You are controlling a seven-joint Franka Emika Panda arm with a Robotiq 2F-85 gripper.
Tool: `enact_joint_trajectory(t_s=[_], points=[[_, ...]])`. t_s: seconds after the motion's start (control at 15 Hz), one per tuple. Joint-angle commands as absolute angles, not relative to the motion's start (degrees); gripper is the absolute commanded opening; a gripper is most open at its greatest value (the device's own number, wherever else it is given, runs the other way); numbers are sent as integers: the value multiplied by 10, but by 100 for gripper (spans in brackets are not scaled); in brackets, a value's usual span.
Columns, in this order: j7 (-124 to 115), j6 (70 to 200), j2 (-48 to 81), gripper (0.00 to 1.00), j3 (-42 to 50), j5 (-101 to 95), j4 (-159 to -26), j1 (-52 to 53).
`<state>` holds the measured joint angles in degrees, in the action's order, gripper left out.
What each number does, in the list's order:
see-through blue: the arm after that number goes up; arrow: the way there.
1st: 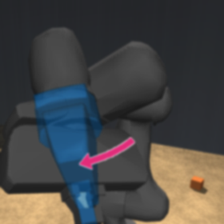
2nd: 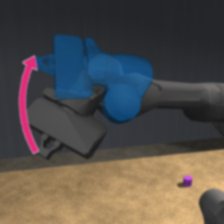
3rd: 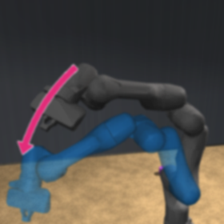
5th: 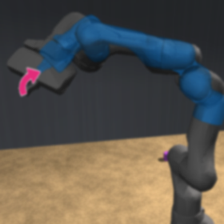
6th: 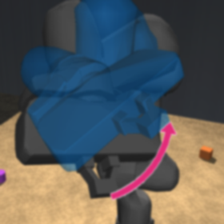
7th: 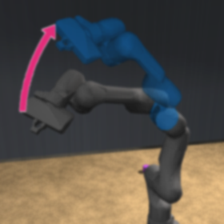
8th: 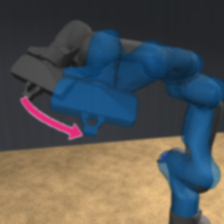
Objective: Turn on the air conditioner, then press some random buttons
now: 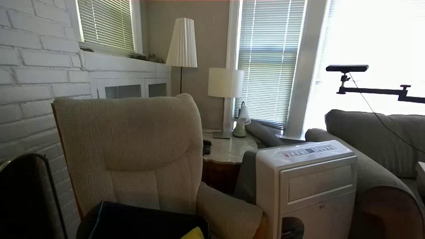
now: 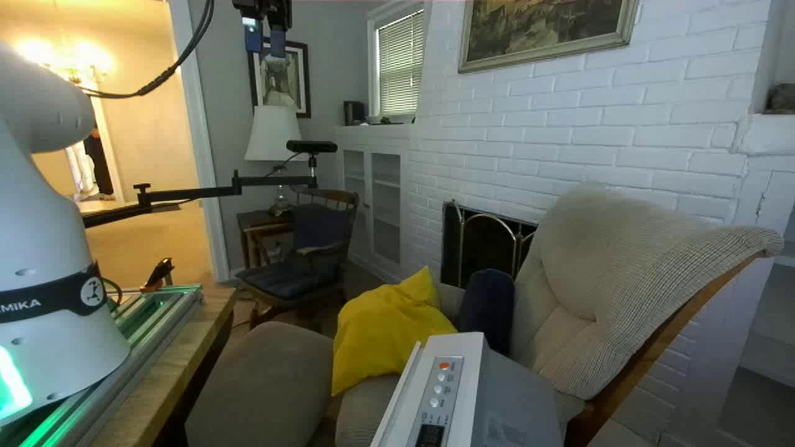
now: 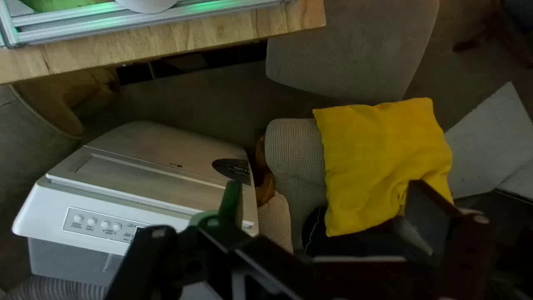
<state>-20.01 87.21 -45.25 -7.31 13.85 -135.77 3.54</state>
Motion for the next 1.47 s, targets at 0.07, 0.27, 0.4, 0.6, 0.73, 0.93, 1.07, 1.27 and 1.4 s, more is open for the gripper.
enact_joint_trajectory(t_s=[0.07, 0.27, 0.4, 0.6, 0.73, 0.93, 1.07, 1.27, 1.4], points=[[-193, 869, -453, 100, -82, 144, -1356, 22], [-193, 869, -453, 100, -82, 144, -1356, 22], [-193, 869, -453, 100, -82, 144, -1356, 22], [-193, 869, -453, 100, -82, 144, -1356, 22], [-206, 892, -445, 100, -86, 143, -1360, 13], [-223, 950, -416, 100, -94, 140, -1370, -10], [-233, 998, -387, 100, -96, 135, -1380, -24], [-231, 1077, -338, 100, -96, 123, -1398, -33], [-225, 1127, -308, 100, -96, 110, -1408, -32]])
